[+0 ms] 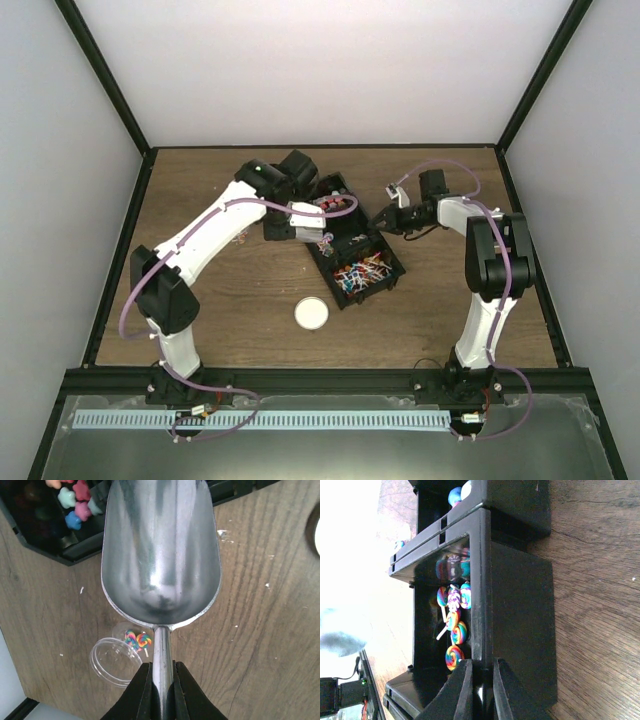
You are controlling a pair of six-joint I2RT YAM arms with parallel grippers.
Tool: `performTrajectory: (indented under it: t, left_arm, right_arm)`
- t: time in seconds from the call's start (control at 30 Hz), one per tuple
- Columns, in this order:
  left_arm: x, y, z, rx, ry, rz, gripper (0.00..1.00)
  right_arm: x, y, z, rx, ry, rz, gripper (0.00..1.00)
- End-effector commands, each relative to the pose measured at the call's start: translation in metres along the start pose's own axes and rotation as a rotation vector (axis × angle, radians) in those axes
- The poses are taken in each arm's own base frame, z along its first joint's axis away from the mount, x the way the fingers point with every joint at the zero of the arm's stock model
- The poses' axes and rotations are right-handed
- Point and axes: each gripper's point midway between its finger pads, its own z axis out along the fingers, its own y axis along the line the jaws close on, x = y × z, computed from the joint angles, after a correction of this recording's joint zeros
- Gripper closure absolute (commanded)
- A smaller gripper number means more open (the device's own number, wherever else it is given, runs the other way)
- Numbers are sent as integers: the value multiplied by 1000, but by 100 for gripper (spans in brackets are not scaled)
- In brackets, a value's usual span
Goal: Pack the candies
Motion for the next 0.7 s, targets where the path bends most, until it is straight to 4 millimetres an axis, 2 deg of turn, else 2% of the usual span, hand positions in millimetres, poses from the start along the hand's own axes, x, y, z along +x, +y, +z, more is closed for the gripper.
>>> performTrajectory:
  t: [0.0,0.1,0.23,0.47,0.67]
  left_arm:
    - [-9,-11,-5,19,15,74,96]
    - [-10,-12,11,26,79,83,96]
    - [-14,2,23,-2,141,55,96]
    - [-19,11,23,-92,211,93,96]
    - [-26,1,27,-110,225,194,96]
  right_arm:
    - [-18,27,-5,-85,-39,-27,99]
    - [-16,31,-3,-92,-38,-23,99]
    - [-15,37,-4,-92,-42,-17,99]
    - [-14,49,-3,-113,-50,-21,99]
    - [-13,49,-3,-118,-52,-24,99]
